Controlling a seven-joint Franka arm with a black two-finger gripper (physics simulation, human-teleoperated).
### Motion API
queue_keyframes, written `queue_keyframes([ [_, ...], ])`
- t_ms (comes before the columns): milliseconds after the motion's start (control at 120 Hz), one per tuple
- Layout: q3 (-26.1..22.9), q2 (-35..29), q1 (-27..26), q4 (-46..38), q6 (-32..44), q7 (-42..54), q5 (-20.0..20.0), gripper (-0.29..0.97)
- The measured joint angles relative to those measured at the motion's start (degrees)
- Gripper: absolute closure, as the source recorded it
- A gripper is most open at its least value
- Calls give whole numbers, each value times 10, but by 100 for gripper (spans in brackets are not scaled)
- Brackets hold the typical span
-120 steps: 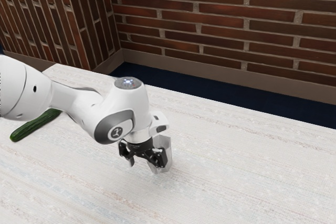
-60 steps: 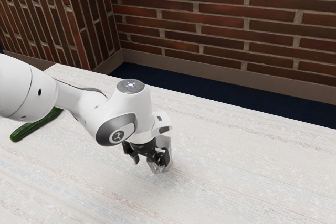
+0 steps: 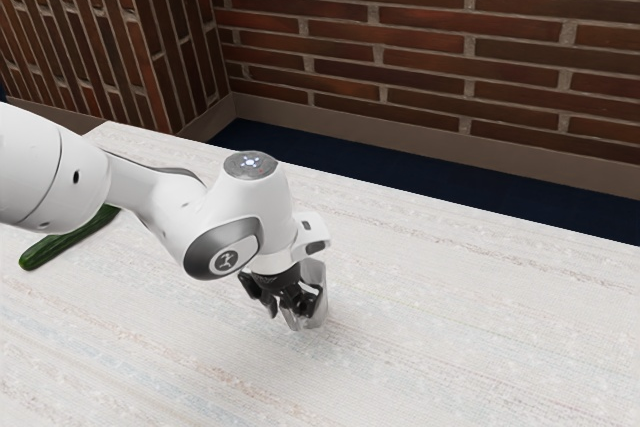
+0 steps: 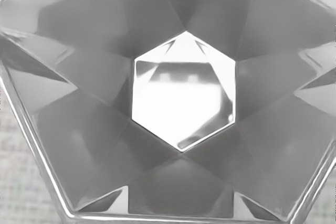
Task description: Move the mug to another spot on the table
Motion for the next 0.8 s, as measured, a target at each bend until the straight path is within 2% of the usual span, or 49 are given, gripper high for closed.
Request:
queue_keyframes([
  [217,-1,0,0,1,4,1,0,52],
  [567,-1,-7,0,1,8,-7,3,60],
  [658,-2,-14,0,2,9,-10,4,67],
  [800,-2,-26,1,1,9,-18,8,72],
])
